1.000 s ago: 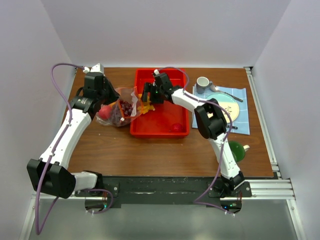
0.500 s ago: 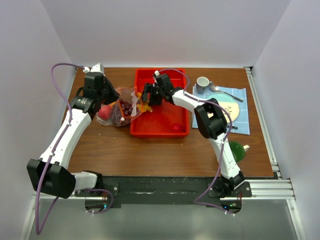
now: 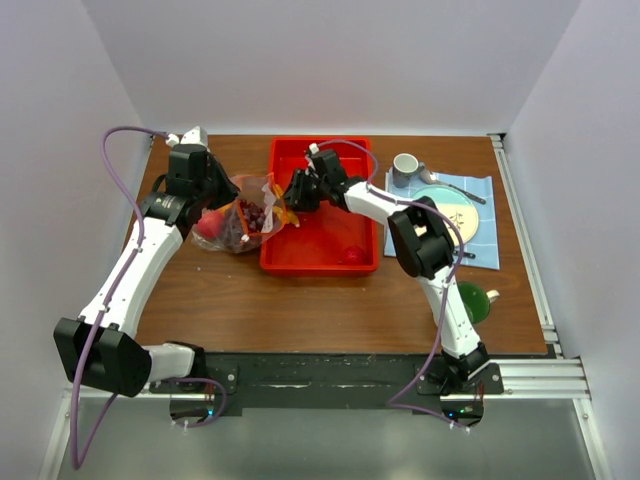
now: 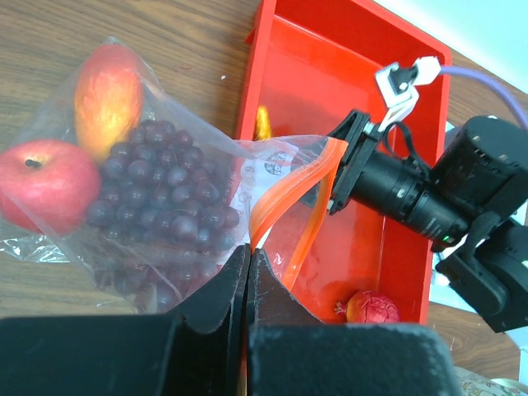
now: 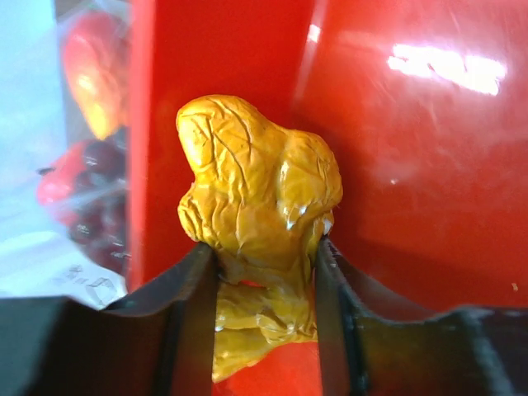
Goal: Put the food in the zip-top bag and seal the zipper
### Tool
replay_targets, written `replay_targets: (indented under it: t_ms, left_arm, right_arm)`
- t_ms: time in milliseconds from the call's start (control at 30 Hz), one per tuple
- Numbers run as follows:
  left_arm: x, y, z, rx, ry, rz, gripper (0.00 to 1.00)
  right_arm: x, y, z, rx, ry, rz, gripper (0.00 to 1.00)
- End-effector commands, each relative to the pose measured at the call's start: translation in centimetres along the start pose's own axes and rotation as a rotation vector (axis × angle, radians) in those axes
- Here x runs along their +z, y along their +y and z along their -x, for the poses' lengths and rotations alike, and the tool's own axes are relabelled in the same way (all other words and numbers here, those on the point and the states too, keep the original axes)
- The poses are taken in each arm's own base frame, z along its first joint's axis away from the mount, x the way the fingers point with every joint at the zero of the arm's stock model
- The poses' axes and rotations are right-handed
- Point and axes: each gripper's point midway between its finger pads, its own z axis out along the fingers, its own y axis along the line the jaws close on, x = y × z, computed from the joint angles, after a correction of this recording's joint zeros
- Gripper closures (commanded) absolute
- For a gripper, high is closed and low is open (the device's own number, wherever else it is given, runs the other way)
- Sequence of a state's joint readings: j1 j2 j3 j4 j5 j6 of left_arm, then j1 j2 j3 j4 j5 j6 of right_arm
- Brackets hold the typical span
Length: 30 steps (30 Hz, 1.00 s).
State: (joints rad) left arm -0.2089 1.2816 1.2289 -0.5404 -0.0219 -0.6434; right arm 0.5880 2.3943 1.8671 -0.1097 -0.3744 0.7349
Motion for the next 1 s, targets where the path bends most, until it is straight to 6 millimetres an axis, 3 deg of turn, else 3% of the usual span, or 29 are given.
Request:
replay_targets:
  t_ms: [0,433,600,767,867,900,967]
  left_arm:
    - [-0.9,-1.0,1.9,-0.015,-0.067,-0.044,1.0]
    - [-0.9,-1.1,2.0,-0.015,-0.073,-0.047,1.0]
    - [-0.8,-1.0,2.0,-0.015,-0.072,-0.046,1.0]
    - [-0.7,-1.2,1.8,-0.019,-0.068,-0.054,1.0]
    - [-0.6,-1.2,1.8,-0.021,-0.068,-0.057,1.0]
    - [-0.6,-1.2,1.8,-0.021,-0.069,-0.057,1.0]
    - [-0.7,-1.2,1.8,-0.022,-0.067,-0.058,1.0]
  right_arm:
    - [-2.4,0.4,2.2,-0.015,-0.098,-0.043,0.71]
    - [-7.8,-1.4,4.5,-0.046,-0.217,-0.193,0.78]
    - [-11.1,0.4,5.3,-0.09,-0.248,-0.197,0.79]
    - [-12.2,-0.4,5.6,-0.121,-0.244,-0.279,0.78]
    - [-11.7,-1.6,5.5,-0.137,-0.227,-0.325,0.67]
    - [-11.6,-1.8,5.6,-0.145,-0.225,-0.336,0.56]
    - [-10.8,-2.9,6.0,-0.171,-0.217,-0.348,0.45]
